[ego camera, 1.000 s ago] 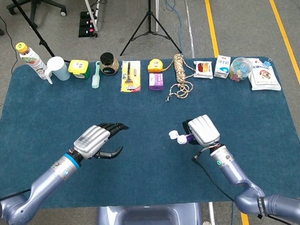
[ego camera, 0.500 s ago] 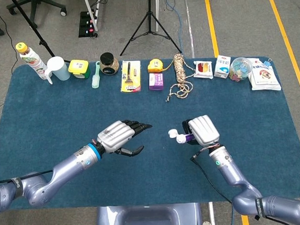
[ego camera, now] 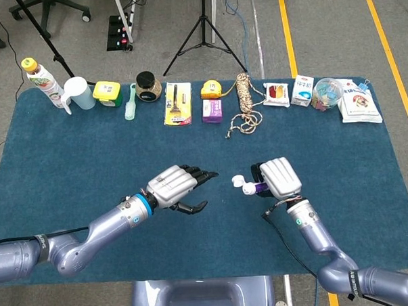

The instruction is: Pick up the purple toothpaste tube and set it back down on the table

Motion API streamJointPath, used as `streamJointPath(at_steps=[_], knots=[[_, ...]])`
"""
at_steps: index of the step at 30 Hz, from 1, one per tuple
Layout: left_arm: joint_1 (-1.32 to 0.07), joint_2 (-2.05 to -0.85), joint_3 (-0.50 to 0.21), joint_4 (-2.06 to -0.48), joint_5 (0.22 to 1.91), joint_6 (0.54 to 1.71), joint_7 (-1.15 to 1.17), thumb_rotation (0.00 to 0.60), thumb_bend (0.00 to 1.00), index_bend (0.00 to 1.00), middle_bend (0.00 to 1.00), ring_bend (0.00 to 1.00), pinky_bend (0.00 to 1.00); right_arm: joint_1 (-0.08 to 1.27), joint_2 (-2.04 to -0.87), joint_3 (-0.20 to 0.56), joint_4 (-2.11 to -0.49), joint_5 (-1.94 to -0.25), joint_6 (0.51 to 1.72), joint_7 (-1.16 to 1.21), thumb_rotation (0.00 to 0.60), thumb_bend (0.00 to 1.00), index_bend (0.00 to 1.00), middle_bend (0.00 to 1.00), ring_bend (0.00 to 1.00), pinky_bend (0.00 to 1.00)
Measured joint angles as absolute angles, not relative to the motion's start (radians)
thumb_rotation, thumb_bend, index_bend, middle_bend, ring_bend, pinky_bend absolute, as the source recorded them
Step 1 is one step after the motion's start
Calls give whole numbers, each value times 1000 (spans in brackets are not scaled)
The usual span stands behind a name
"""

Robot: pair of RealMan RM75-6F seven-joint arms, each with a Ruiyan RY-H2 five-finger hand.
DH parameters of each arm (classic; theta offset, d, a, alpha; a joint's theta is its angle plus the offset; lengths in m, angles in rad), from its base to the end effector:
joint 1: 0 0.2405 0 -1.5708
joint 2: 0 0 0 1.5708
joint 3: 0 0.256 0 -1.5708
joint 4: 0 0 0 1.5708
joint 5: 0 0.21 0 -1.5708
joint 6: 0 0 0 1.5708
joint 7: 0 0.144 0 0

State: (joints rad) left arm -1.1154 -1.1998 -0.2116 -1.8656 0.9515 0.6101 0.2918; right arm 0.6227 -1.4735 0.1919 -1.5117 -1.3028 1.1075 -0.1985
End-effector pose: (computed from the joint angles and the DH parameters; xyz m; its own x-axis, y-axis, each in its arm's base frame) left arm -0.0127 0.3318 0.0298 0.5676 0.4130 0.7122 0.7074 -0.6873 -0.1652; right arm -0.1654 -0.3327 0.0282 0.3512 -0.1170 0.9290 -0.8839 -0.3688 0.2877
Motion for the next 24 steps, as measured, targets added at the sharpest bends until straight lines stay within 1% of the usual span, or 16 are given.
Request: streamJointPath(at_steps=[3, 6, 15, 24], knots=[[-1139, -1205, -200, -1865, 918, 621, 314, 124, 410, 103, 173, 136, 211, 619, -1474, 189, -1513, -1309, 1115, -195, 600, 271, 766, 794, 878, 984], [-1161, -1210, -191, -1865, 884, 635, 328, 122, 410, 114, 155, 117, 212, 617, -1474, 189, -1517, -1312, 1120, -191, 600, 271, 766, 794, 878, 983], [-1203, -1236, -174, -1857, 820, 679, 343, 122, 410, 98, 138, 102, 212, 614, -1479, 186, -1520, -1319, 1125, -186, 600, 271, 766, 794, 878, 984], [-1234, -1257, -167, -1841, 779, 678, 327, 121, 410, 96, 138, 103, 211, 613, -1484, 189, -1527, -1327, 1132, -178, 600, 271, 766, 794, 877, 984]])
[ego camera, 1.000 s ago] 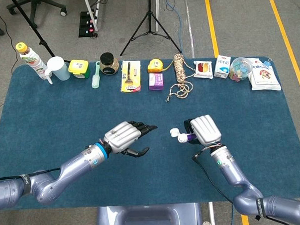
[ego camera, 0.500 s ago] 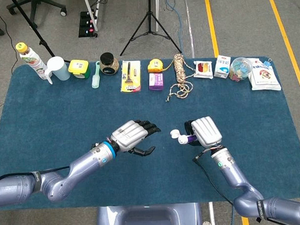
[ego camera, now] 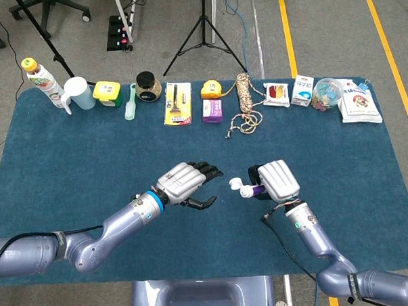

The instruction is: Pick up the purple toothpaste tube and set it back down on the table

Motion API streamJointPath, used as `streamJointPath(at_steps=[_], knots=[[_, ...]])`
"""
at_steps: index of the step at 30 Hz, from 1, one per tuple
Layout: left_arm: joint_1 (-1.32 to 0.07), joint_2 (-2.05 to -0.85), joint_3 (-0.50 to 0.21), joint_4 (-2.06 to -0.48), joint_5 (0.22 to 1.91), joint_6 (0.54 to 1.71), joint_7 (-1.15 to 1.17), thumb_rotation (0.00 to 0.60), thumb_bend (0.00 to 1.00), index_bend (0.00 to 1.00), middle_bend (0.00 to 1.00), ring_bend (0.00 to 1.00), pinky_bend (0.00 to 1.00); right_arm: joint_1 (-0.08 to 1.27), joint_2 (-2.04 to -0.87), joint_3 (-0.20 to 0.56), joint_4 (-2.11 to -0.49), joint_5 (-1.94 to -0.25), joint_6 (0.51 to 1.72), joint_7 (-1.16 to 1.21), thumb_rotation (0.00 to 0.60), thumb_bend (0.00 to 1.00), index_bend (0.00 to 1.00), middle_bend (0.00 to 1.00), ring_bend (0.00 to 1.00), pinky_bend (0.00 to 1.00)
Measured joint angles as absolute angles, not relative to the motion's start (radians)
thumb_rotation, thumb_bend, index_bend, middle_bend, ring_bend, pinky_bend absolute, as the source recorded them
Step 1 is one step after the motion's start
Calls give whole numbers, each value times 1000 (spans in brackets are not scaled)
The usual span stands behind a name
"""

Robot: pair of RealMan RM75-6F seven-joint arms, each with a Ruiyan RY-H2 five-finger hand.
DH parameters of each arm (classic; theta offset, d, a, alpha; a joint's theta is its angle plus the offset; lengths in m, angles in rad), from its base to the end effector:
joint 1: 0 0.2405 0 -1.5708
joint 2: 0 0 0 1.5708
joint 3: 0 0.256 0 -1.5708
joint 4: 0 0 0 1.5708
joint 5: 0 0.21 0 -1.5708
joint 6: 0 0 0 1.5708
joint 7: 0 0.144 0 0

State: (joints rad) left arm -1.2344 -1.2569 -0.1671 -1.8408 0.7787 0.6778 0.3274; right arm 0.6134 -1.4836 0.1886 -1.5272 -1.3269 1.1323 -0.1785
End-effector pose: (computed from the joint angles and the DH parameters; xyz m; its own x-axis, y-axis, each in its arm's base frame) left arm 0.0058 0.3380 0.0149 0.5399 0.4394 0.7180 0.7424 -0.6505 -0.1601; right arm -0.1603 -0.3266 0.0265 0.3155 -0.1130 0.9422 -0.8892 -0.3818 0.2520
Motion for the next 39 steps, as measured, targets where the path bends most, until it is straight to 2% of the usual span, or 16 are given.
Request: streamJointPath(at_steps=[39], knots=[[-1337, -1333, -139, -1816, 730, 691, 335, 119, 410, 74, 136, 105, 211, 629, -1501, 228, -1526, -1207, 1103, -263, 600, 271, 770, 794, 881, 984]])
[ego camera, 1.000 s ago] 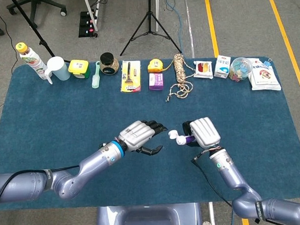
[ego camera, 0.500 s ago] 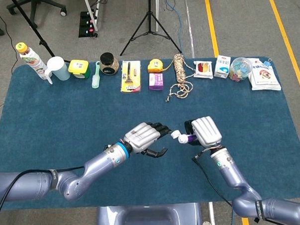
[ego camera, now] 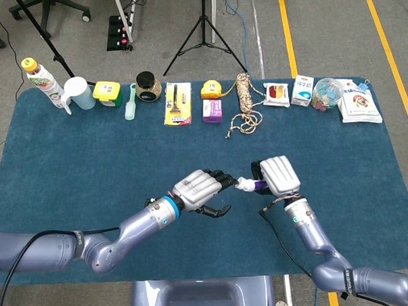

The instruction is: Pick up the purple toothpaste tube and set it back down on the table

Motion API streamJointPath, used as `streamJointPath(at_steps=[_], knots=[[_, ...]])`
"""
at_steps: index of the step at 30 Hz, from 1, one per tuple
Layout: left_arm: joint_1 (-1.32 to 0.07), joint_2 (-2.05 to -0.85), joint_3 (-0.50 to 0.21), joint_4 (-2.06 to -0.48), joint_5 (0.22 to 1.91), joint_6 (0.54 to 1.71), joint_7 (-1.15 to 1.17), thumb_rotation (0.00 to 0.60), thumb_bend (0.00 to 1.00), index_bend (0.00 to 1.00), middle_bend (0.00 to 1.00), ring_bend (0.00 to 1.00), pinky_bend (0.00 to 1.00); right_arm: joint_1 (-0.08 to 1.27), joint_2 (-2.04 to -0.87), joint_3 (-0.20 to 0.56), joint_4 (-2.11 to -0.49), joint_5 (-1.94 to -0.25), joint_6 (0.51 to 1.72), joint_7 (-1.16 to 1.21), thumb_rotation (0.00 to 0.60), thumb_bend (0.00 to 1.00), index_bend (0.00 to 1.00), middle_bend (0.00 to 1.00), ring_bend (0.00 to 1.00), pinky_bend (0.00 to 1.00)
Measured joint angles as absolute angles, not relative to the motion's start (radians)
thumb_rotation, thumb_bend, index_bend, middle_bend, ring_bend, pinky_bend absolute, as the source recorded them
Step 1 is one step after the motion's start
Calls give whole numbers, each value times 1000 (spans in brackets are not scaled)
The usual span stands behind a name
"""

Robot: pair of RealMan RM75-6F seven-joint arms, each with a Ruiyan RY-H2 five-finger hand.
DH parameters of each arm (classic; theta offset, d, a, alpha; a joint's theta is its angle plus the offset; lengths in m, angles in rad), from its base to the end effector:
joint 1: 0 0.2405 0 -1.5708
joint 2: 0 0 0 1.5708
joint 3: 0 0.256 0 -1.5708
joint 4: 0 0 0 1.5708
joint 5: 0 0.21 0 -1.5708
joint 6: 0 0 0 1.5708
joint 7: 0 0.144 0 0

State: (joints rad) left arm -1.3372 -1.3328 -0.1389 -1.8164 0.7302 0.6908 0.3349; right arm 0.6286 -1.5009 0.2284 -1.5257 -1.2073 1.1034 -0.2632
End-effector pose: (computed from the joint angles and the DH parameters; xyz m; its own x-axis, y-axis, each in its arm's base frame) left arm 0.0309 0.3280 -0.0093 0.5651 0.4479 0.6928 0.7096 -0.6923 -0.1312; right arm -0.1618 -0.3386 0.0248 0.3280 -0.1227 0.9367 -0.9109 -0.3039 0.2792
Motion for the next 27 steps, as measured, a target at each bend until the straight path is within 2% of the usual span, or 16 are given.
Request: streamJointPath(at_steps=[10, 15, 20, 25, 27], knots=[[-1343, -1341, -130, -1829, 728, 751, 368, 119, 410, 58, 95, 101, 211, 631, -1504, 239, -1537, -1154, 1094, -284, 600, 271, 770, 794, 881, 983], [-1306, -1341, -125, -1838, 785, 853, 386, 118, 410, 23, 13, 56, 211, 629, -1500, 248, -1557, -1100, 1069, -262, 600, 271, 770, 794, 881, 983], [-1244, -1369, -122, -1823, 875, 950, 387, 116, 410, 0, 0, 1, 203, 630, -1492, 260, -1591, -1043, 1037, -237, 600, 271, 769, 794, 881, 984], [-1208, -1404, -120, -1790, 931, 965, 377, 78, 397, 0, 0, 0, 42, 638, -1487, 271, -1620, -986, 1010, -231, 600, 272, 769, 795, 882, 984], [-1202, -1418, -121, -1777, 943, 959, 374, 61, 370, 0, 0, 0, 11, 645, -1483, 277, -1635, -958, 995, -227, 600, 271, 769, 795, 882, 985]])
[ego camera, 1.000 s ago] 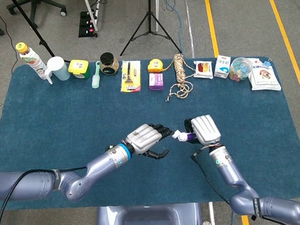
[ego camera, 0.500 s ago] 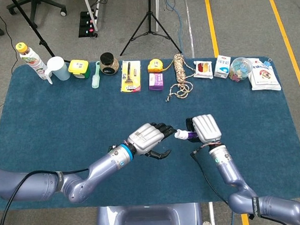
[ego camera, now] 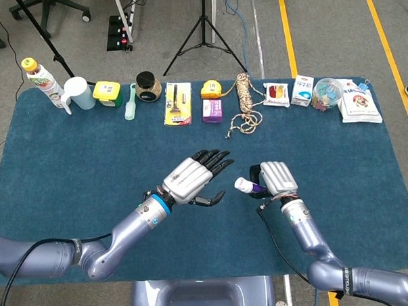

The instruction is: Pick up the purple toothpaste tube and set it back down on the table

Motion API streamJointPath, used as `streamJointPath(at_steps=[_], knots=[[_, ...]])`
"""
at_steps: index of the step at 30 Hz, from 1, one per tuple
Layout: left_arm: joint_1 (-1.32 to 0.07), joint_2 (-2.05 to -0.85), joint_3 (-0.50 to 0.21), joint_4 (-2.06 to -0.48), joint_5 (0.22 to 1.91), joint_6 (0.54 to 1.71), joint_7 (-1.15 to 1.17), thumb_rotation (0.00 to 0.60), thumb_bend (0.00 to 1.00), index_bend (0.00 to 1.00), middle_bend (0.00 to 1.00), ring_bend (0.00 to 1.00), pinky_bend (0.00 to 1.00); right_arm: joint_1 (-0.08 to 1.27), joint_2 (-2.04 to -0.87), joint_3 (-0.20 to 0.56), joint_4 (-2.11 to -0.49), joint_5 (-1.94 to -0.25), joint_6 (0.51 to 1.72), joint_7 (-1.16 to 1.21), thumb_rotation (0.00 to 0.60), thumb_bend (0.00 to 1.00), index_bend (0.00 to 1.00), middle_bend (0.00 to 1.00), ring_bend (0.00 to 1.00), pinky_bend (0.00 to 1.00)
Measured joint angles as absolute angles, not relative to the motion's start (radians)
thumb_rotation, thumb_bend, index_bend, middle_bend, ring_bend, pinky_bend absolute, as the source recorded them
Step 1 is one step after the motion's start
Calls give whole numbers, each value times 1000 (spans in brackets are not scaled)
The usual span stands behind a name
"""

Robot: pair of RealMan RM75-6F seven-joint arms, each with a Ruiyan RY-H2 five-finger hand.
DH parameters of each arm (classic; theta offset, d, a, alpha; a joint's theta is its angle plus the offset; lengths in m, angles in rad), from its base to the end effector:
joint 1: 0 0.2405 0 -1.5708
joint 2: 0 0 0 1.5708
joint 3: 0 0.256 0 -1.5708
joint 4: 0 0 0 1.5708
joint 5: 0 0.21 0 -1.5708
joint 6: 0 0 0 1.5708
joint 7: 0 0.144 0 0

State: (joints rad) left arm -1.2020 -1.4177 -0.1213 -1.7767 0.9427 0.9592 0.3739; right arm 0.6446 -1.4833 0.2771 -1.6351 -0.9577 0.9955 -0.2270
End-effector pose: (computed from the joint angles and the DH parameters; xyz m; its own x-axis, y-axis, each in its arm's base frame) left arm 0.0124 0.3314 -0.0028 0.4982 0.2436 0.8321 0.6859 -0.6978 -0.2064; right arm -0.1569 -0.3369 0.0142 0.1197 -0.3110 0.9428 -0.9867 -0.1422 0.0784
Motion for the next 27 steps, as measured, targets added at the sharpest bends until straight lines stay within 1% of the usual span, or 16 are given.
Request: streamJointPath(at_steps=[6, 15, 19, 27], knots=[[-1198, -1440, -140, -1762, 944, 940, 375, 5, 270, 0, 0, 0, 0, 665, -1480, 293, -1664, -895, 980, -235, 600, 272, 769, 795, 883, 985], [-1209, -1489, -183, -1738, 917, 902, 358, 0, 136, 0, 0, 0, 0, 682, -1471, 328, -1706, -842, 952, -172, 600, 275, 772, 796, 885, 986], [-1217, -1519, -199, -1715, 905, 884, 350, 0, 111, 0, 0, 0, 0, 685, -1462, 341, -1724, -832, 940, -131, 600, 275, 772, 797, 886, 986], [-1220, -1565, -218, -1674, 907, 883, 349, 0, 105, 0, 0, 0, 0, 688, -1445, 354, -1742, -825, 912, -58, 600, 276, 773, 797, 886, 986]])
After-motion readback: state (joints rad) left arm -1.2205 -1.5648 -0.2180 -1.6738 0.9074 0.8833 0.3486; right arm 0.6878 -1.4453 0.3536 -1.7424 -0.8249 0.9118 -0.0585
